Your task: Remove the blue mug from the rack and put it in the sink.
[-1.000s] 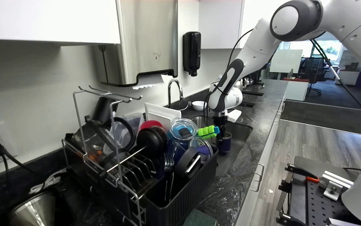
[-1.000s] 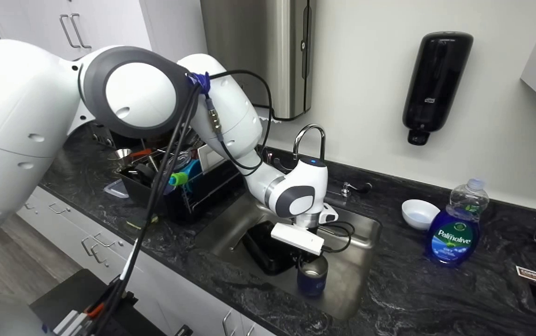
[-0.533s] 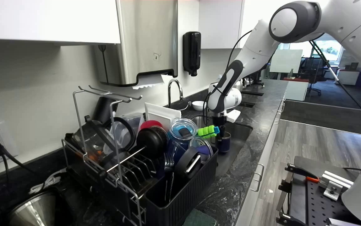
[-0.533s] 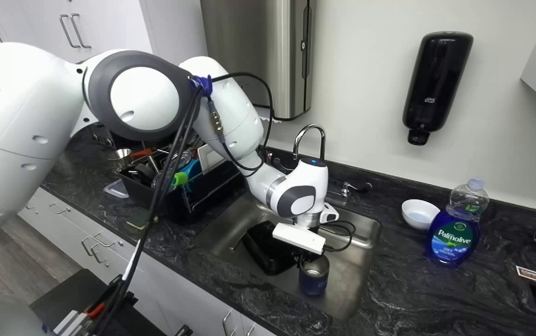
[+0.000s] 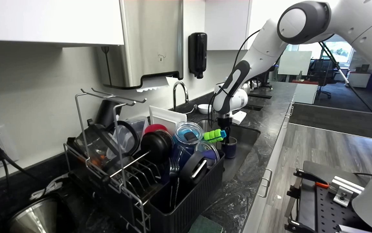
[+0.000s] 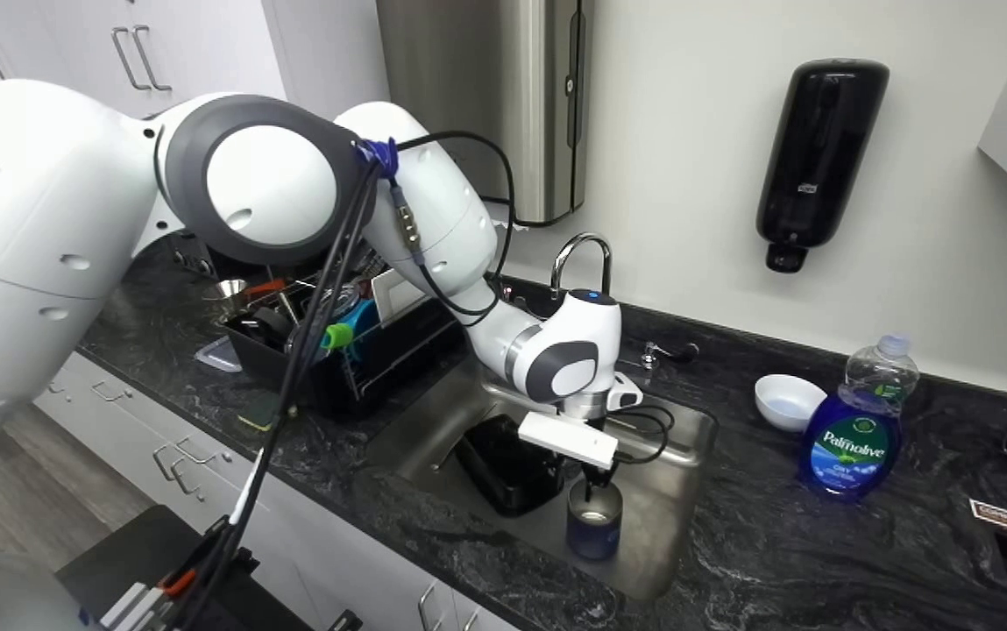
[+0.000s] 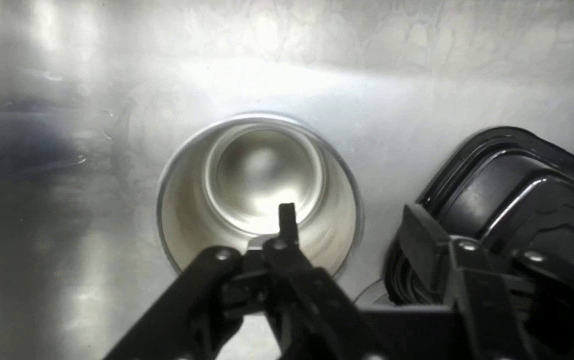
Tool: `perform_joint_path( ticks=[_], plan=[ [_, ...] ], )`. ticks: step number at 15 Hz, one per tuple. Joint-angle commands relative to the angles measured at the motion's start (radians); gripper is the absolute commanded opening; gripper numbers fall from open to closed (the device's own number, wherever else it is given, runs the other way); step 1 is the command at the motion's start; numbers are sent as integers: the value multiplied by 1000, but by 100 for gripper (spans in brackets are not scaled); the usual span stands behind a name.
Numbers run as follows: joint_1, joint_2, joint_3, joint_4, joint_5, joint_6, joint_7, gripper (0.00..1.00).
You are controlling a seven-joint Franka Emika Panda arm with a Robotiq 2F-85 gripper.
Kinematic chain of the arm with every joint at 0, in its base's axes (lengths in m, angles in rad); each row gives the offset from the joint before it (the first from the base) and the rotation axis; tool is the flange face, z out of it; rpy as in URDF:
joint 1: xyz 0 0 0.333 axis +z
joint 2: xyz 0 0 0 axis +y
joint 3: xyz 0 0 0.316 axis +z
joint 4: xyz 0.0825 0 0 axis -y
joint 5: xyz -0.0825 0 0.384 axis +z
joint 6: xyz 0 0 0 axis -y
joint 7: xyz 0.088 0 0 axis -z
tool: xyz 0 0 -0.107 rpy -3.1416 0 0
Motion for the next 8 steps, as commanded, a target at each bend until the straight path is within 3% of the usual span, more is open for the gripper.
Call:
perform_joint_path(
  ticks=[1, 3, 8],
  plan=[
    [-5, -21, -2, 2, -32, -15, 26, 87],
    [1, -55, -11, -11, -36, -11, 35, 99],
    [5, -271, 9, -126, -17, -6, 27, 100]
  ],
)
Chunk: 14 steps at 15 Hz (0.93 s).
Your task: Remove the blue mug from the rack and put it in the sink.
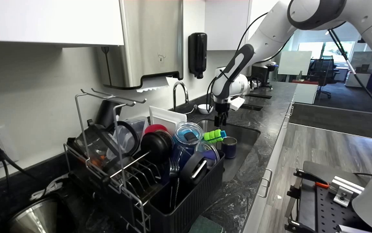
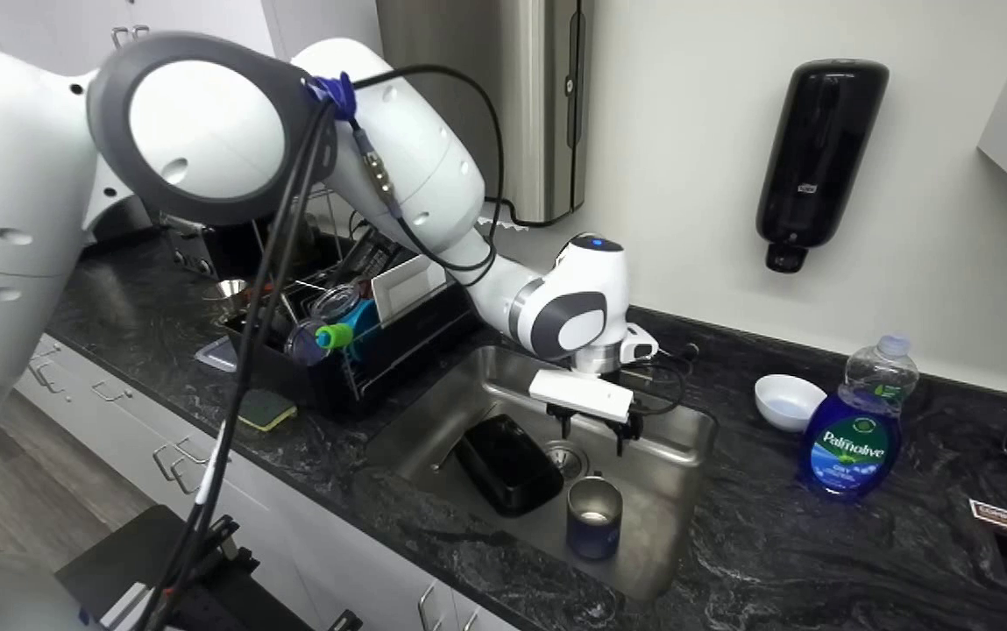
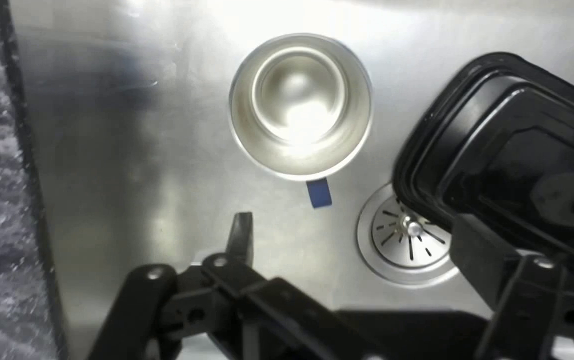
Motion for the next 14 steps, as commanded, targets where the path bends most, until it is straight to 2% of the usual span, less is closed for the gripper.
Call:
perform_joint_path(
  ticks=[1, 7, 14],
  plan=[
    [7, -187, 15, -138, -11, -9, 23, 100],
    [41, -537, 34, -385, 70, -13, 26, 100],
    [150, -917, -18, -686, 178, -17, -12, 100]
  ],
)
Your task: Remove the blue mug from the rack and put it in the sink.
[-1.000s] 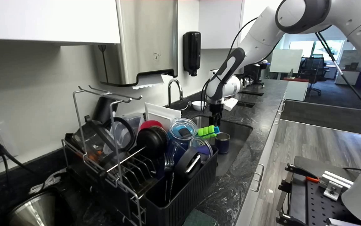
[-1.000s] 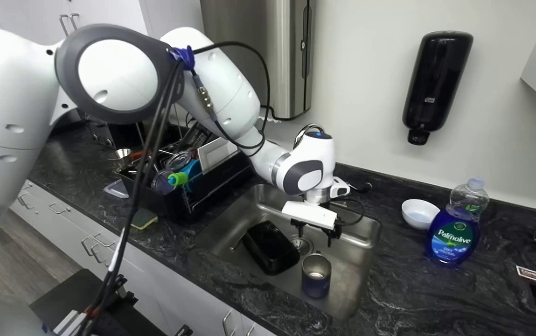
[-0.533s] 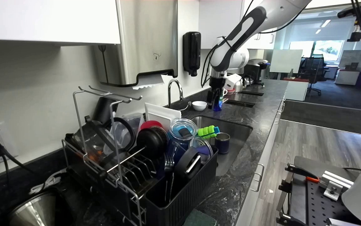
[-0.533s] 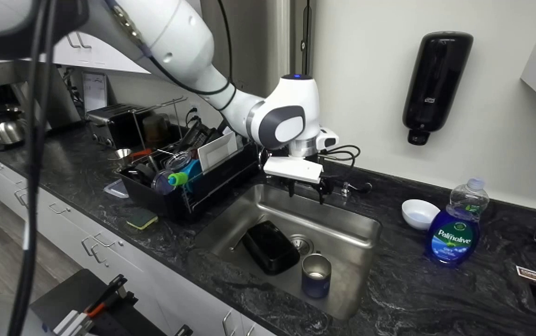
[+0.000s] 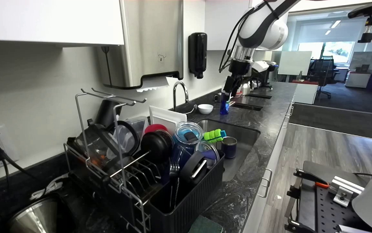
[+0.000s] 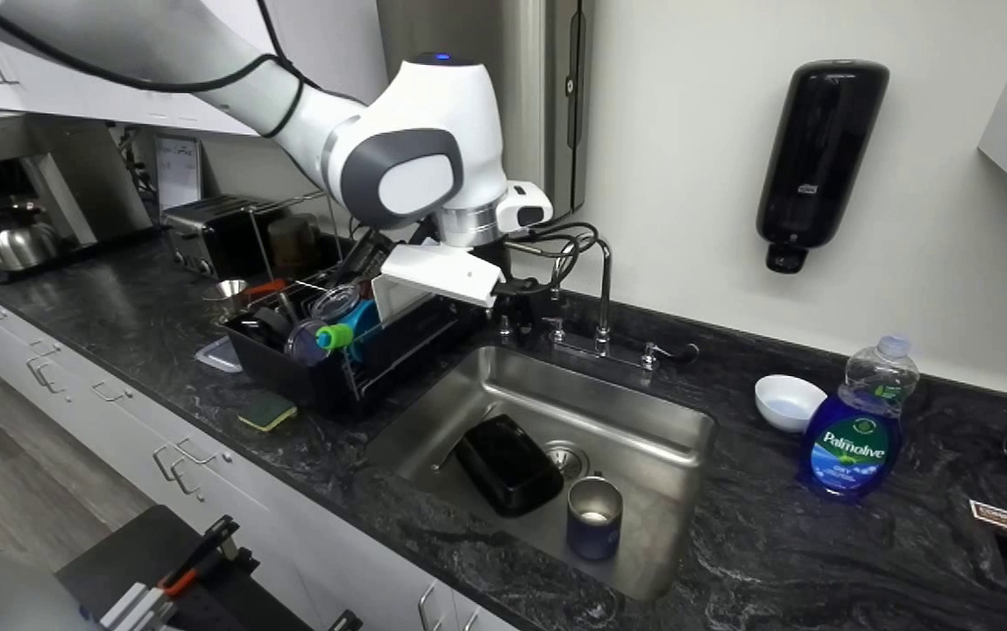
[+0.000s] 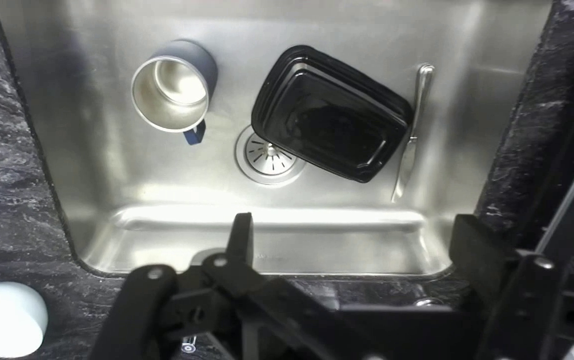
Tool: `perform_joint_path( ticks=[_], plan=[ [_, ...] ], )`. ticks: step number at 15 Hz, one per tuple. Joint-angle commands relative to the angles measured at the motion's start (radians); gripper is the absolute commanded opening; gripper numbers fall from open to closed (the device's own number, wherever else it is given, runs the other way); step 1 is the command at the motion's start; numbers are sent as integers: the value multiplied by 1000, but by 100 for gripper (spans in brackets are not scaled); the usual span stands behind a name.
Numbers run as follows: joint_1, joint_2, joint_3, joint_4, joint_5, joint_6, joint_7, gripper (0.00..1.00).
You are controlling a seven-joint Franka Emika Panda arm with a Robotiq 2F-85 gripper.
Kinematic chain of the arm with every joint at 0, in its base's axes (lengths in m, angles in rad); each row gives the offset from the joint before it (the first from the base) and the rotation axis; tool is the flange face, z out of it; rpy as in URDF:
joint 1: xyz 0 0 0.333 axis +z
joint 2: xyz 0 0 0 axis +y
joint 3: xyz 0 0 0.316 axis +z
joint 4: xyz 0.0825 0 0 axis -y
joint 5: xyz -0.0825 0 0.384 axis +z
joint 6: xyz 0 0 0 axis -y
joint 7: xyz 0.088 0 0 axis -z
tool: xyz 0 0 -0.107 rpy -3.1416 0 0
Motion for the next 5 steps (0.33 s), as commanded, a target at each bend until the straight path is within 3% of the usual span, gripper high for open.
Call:
perform_joint_path(
  ticks=[1, 2, 3, 5],
  plan=[
    [74, -168, -52, -145, 79, 28, -50, 100],
    [97, -209, -66, -170, 100, 21, -54, 100],
    [94, -147, -66, -111, 42, 1, -4, 100],
    [117, -209, -82, -156, 54, 1, -5, 100]
  ],
)
